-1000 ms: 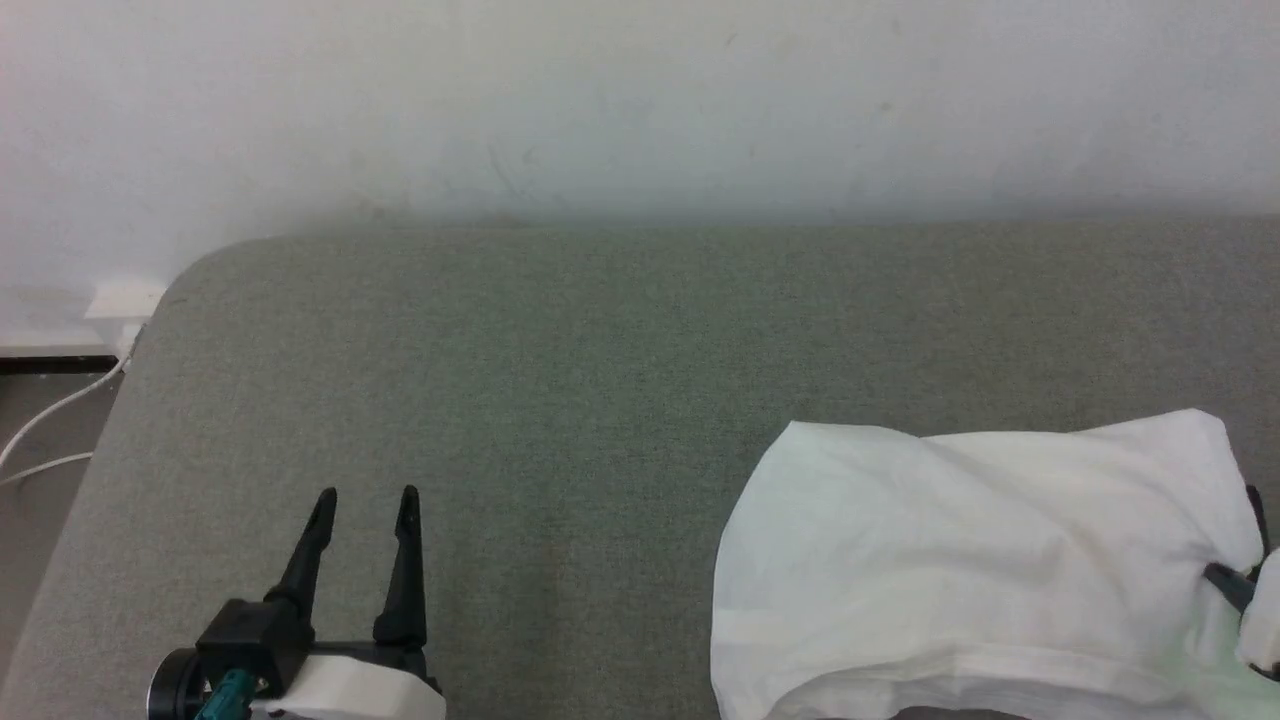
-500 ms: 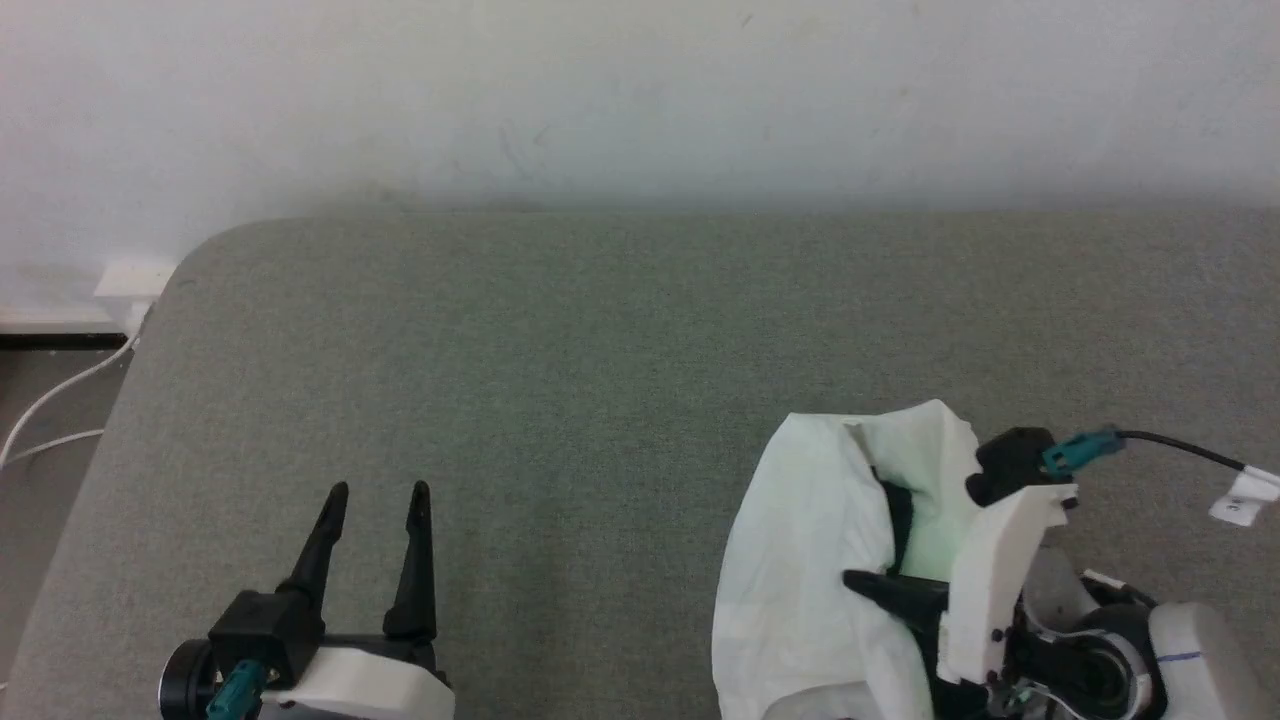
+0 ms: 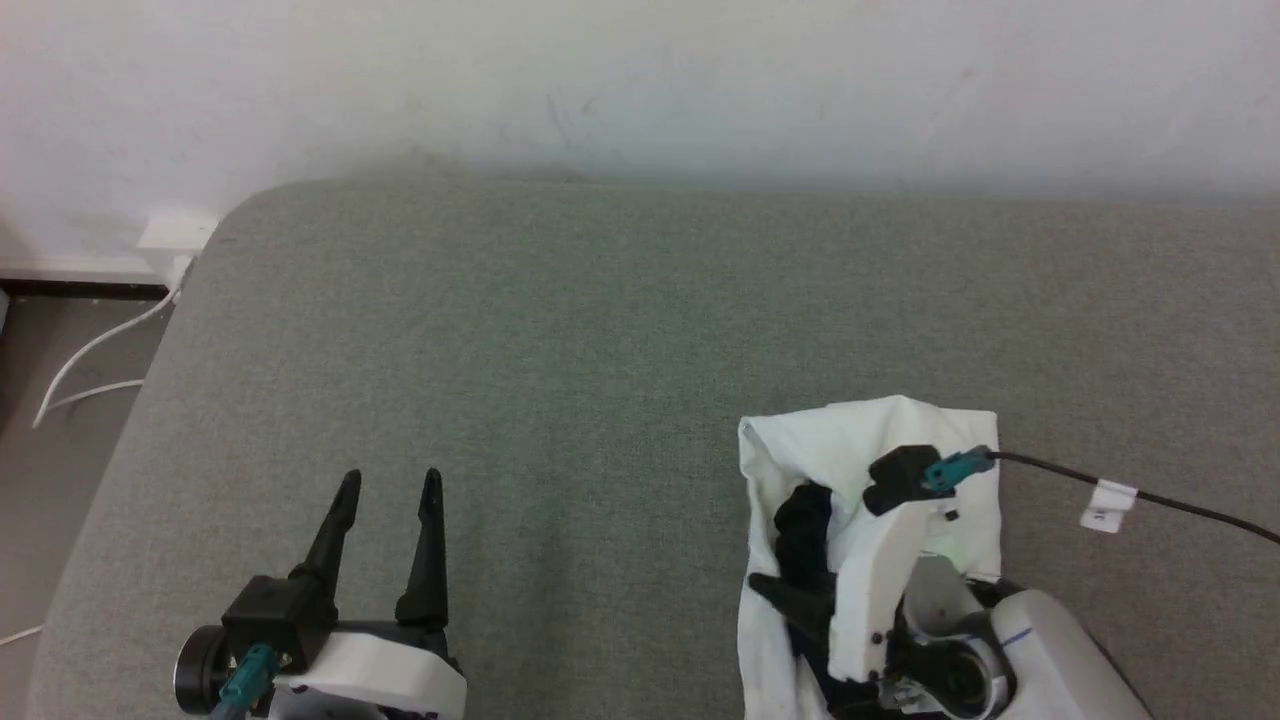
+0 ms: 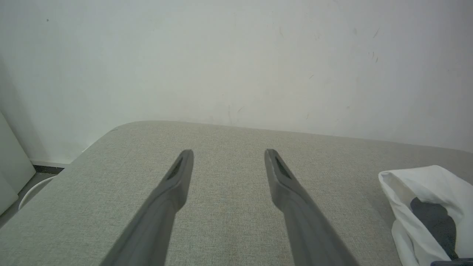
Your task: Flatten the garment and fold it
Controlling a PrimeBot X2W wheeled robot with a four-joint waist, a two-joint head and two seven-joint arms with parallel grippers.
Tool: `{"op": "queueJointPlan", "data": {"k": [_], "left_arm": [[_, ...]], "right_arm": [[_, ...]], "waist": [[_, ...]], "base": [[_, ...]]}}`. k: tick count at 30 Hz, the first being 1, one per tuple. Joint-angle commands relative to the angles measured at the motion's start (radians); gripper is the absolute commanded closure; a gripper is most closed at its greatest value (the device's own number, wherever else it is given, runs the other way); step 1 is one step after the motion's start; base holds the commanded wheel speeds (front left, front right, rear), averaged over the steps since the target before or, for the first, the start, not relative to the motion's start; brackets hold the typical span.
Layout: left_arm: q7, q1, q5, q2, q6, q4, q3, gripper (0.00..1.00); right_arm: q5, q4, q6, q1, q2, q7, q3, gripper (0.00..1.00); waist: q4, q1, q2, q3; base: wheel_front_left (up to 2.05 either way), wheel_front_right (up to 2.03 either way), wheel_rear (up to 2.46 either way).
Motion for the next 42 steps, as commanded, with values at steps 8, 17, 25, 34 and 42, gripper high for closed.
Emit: {"op": "queueJointPlan", "data": {"k": [8, 17, 25, 34, 42], "left_arm": [[-0.005, -0.016, 0.001, -0.006, -0.009, 0.012, 0.017, 0.0], [-0.005, -0.001, 0.003, -0.006, -0.005, 0.02, 0.034, 0.0], [-0.005, 0.009, 0.006, -0.005, 0.01, 0.011, 0.048, 0.0], [-0.005, 0.018, 0.011, -0.012, 0.022, -0.013, 0.067, 0.0], [-0.005, 0.0, 0.031, -0.017, 0.024, -0.044, 0.082, 0.0]], "right_arm": [[-0.126, -0.062, -0.001, -0.041, -0.073, -0.225, 0.201, 0.0], [-0.255, -0.293, -0.001, 0.051, -0.146, -0.468, 0.126, 0.0], [-0.292, -0.44, -0.001, 0.19, -0.117, -0.497, -0.216, 0.0], [-0.164, -0.394, -0.001, 0.271, -0.117, -0.221, -0.55, 0.0], [-0.062, -0.273, -0.001, 0.222, -0.08, 0.169, -0.643, 0.0]], "waist": [[-0.02, -0.0001, 0.0, -0.003], [-0.064, -0.0001, 0.0, -0.031], [-0.078, -0.0001, 0.0, -0.041], [-0.078, -0.0001, 0.0, -0.031], [-0.061, -0.0001, 0.0, 0.003]], "base": [[0.0, 0.0, 0.0], [0.0, 0.0, 0.0], [0.0, 0.0, 0.0], [0.0, 0.0, 0.0], [0.0, 0.0, 0.0]]}}
